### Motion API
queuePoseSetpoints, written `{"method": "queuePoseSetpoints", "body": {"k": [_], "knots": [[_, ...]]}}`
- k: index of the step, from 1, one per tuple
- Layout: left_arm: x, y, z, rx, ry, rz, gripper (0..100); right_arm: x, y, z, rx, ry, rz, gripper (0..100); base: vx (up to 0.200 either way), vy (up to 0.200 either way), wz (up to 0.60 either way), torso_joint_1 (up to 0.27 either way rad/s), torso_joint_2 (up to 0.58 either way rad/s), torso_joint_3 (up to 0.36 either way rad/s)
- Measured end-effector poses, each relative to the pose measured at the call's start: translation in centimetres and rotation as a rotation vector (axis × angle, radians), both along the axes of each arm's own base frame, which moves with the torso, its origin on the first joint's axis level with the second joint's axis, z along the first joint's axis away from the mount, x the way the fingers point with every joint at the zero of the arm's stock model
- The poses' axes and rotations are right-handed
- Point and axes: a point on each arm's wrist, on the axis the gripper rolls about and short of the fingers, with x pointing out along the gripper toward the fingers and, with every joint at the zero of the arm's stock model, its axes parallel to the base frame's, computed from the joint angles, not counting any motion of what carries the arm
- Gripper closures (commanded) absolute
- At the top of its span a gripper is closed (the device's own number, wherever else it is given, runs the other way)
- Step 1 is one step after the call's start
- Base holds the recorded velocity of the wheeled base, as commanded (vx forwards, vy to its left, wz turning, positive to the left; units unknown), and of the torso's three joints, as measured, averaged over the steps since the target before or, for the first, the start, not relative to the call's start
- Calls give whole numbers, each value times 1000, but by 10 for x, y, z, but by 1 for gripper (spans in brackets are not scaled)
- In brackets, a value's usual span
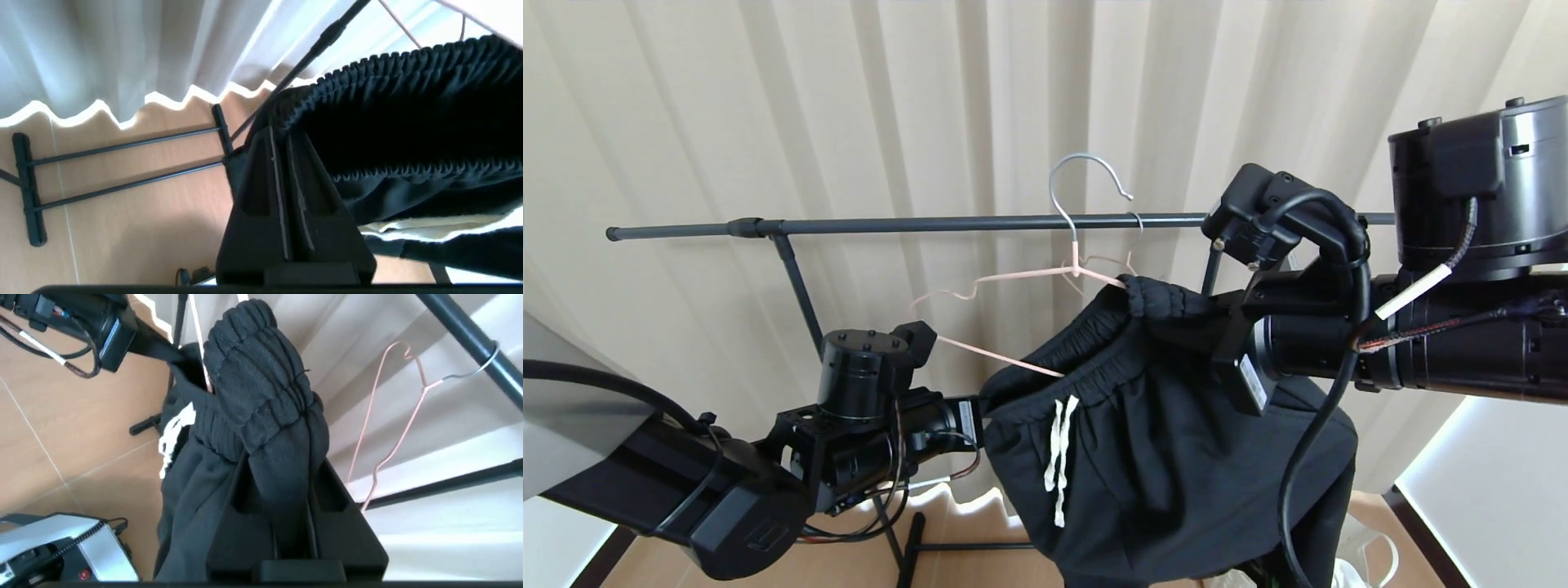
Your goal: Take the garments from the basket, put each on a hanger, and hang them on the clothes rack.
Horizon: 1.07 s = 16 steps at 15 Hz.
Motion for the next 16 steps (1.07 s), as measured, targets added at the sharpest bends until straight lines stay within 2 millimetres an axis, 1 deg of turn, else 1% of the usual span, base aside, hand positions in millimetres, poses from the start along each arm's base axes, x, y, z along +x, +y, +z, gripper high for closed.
{"method": "queuePoseSetpoints", "body": {"k": [3,7,12,16], "knots": [[2,7,8,-12,-24,22,100,-3,-11,-16,53,92,22,100,0,0,0,0,0,0],[5,18,19,-12,-68,46,100,-3,-22,-35,94,79,22,100,0,0,0,0,0,0],[9,27,24,-6,-91,71,100,-9,-31,-59,51,138,2,100,0,0,0,0,0,0],[17,38,28,-10,-103,112,100,-15,-39,-73,25,176,-16,100,0,0,0,0,0,0]]}}
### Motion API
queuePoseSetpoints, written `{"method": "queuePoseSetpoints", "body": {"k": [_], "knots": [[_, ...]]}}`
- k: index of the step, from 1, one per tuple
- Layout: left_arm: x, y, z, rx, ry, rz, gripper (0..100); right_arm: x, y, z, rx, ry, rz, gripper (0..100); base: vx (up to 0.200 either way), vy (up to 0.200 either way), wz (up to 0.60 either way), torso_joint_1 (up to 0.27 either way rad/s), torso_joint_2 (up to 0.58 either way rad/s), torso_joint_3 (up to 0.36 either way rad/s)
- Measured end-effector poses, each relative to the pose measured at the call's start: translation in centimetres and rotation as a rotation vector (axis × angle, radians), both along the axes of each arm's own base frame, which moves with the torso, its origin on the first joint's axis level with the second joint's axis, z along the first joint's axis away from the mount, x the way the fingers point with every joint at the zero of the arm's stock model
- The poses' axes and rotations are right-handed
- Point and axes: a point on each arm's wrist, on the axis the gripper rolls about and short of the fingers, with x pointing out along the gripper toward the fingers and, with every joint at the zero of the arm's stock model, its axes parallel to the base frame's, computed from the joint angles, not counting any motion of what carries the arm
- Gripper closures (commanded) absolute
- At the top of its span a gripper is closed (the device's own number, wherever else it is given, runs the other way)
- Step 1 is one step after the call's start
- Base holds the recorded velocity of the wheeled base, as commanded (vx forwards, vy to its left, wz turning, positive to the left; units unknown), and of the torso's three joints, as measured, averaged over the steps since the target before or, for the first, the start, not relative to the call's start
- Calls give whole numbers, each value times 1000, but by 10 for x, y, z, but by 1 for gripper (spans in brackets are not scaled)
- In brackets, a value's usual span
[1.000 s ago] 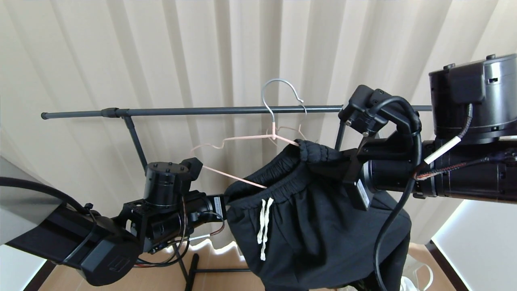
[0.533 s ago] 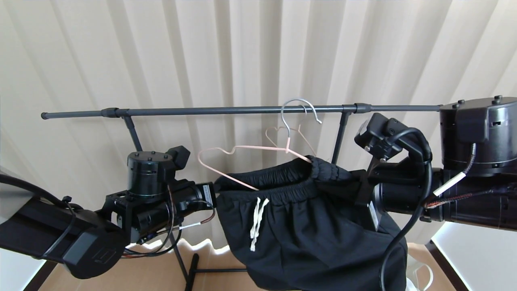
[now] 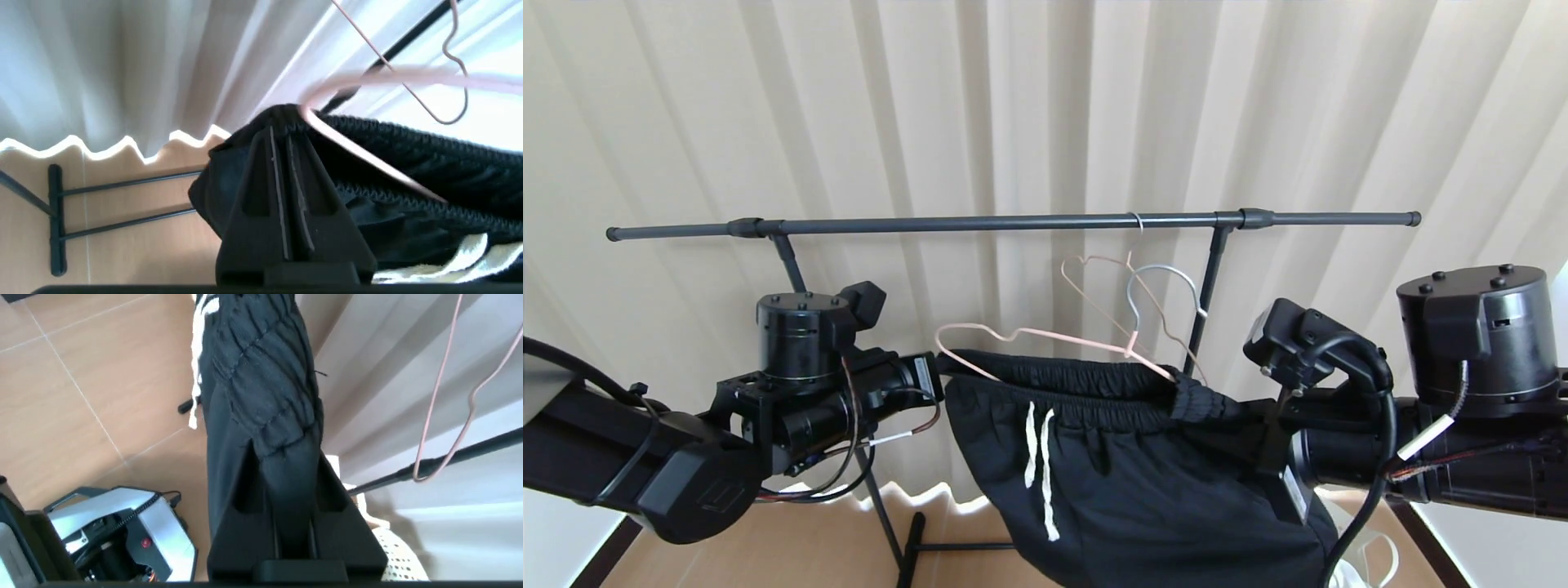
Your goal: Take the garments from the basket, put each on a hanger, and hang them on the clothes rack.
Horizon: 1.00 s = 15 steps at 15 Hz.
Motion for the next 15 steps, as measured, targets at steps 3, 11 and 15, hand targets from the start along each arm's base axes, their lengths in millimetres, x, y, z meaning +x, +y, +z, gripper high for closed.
{"method": "queuePoseSetpoints", "body": {"k": [3,11,15], "knots": [[5,7,2,3,-12,21,100,-6,-5,-7,-17,20,-5,100,0,0,0,0,0,0],[5,15,10,11,-44,43,100,-11,-9,-19,-53,58,-8,100,0,0,0,0,0,0],[-1,13,16,39,-70,20,100,-6,-6,-29,-85,85,-22,100,0,0,0,0,0,0]]}}
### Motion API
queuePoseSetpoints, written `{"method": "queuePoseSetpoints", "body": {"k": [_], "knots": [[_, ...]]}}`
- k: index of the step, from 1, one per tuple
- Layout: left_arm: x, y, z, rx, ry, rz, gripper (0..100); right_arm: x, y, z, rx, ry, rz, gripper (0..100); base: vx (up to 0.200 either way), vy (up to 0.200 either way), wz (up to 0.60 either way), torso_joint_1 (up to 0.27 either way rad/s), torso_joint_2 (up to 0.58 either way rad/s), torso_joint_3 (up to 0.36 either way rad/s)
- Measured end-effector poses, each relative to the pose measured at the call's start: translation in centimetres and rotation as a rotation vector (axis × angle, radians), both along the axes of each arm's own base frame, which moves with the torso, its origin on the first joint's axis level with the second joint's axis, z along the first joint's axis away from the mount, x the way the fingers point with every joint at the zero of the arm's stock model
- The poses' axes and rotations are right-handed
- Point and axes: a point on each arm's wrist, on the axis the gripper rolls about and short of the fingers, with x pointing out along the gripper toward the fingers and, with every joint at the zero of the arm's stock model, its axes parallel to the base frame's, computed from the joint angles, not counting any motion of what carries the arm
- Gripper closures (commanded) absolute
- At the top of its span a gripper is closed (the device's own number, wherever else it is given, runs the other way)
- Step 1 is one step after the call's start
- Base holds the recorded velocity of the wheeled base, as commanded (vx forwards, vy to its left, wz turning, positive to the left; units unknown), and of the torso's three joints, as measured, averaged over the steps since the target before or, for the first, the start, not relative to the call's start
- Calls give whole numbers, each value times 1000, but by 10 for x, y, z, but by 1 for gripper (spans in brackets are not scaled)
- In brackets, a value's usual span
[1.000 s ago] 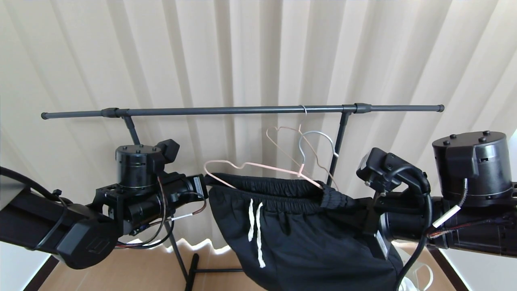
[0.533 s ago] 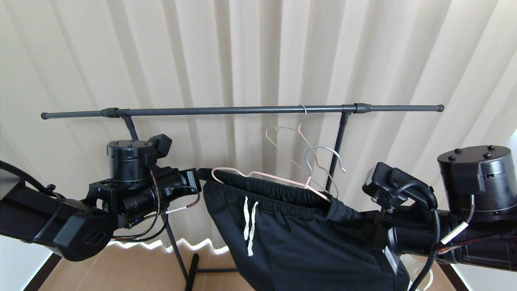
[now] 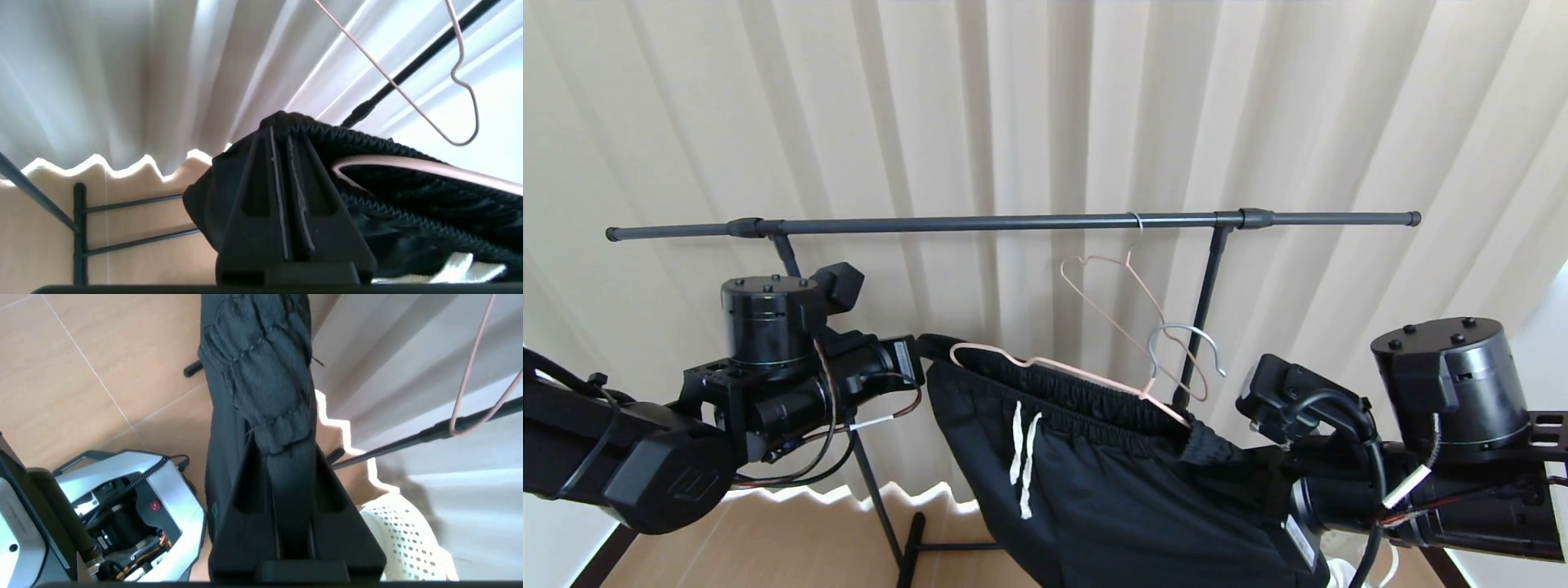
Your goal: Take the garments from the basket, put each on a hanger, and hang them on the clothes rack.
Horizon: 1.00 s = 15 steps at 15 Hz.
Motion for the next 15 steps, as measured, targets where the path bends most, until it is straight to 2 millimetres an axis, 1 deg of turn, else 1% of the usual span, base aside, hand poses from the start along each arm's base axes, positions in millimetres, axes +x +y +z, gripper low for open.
{"method": "queuePoseSetpoints", "body": {"k": [3,5,7,8,11,15], "knots": [[-3,-7,12,101,-43,-58,100,5,3,1,-13,-8,-12,100,0,0,0,0,0,0],[-3,-14,21,178,11,-75,100,7,3,-1,-21,-2,-18,100,0,0,0,0,0,0],[-3,-23,39,239,60,-78,100,10,-1,-3,-42,-14,-29,100,0,0,0,0,0,0],[-5,-30,50,260,61,-84,100,12,-2,-2,-48,-21,-36,100,0,0,0,0,0,0],[-15,-49,68,345,96,-103,100,20,-2,-3,-61,-30,-57,100,0,0,0,0,0,0],[-30,-70,81,410,151,-159,100,30,4,-7,-28,-35,-76,100,0,0,0,0,0,0]]}}
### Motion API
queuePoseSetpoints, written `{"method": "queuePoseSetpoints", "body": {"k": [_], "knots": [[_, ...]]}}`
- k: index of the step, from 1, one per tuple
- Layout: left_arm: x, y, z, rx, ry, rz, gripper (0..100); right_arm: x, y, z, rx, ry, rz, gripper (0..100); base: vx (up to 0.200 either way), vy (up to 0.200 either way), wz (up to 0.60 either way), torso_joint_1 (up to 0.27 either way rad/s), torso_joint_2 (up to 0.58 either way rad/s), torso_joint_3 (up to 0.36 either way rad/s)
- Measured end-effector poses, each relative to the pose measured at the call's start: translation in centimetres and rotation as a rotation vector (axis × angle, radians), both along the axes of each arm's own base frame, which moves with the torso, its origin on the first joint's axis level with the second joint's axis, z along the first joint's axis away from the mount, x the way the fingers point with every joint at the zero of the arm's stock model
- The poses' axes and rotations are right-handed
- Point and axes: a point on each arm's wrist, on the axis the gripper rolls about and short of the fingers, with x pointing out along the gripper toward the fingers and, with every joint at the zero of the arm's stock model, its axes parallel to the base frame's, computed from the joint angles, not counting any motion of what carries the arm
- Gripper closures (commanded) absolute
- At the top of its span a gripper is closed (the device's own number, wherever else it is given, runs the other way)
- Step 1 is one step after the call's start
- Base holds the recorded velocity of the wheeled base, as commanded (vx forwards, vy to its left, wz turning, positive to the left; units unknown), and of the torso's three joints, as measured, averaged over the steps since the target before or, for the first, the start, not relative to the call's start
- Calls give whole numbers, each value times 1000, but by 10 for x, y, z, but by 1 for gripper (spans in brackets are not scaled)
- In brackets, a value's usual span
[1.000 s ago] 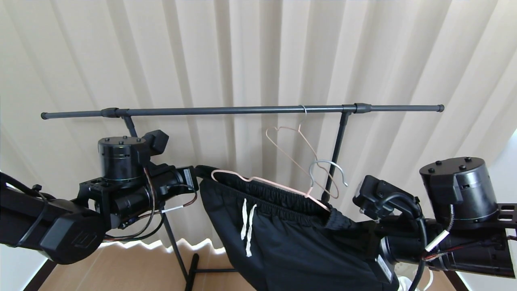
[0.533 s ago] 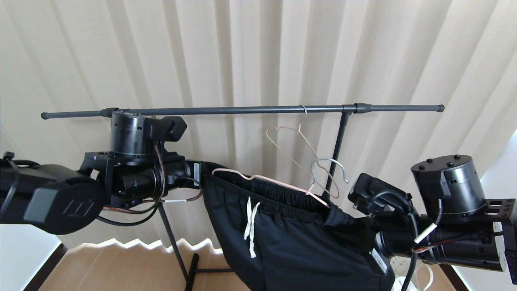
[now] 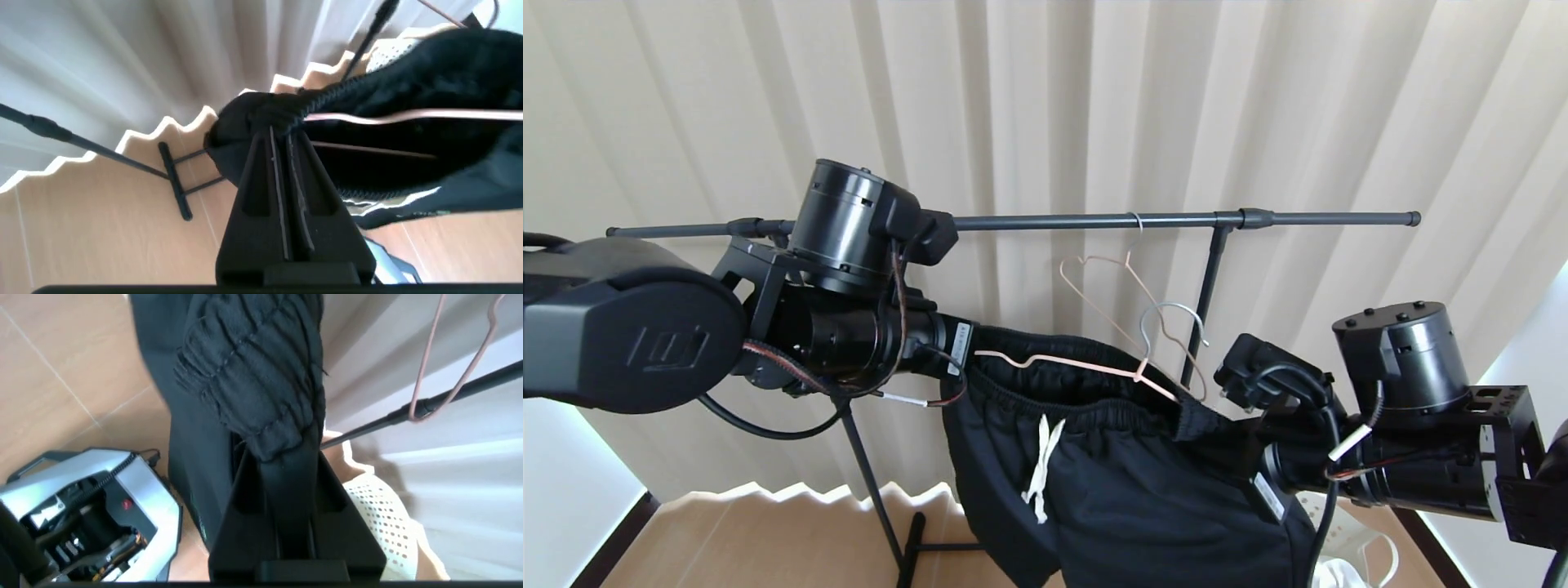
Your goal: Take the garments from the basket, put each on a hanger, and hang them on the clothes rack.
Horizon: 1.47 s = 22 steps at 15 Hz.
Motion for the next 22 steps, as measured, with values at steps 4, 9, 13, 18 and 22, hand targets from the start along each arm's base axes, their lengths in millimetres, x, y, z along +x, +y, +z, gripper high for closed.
{"method": "queuePoseSetpoints", "body": {"k": [4,9,13,18,22], "knots": [[-12,-15,14,10,36,-42,100,13,7,-6,68,-8,-43,100,0,0,0,0,0,0],[-35,-37,44,-66,141,-39,100,18,10,-10,63,-1,-69,100,0,0,0,0,0,0],[-50,-50,48,-82,160,-75,100,27,16,-12,137,-1,-116,100,0,0,0,0,0,0],[-57,-52,23,-39,145,-55,100,18,11,-2,203,-48,-78,100,0,0,0,0,0,0],[-55,-54,11,-43,112,-37,100,1,4,8,235,-80,-44,100,0,0,0,0,0,0]]}}
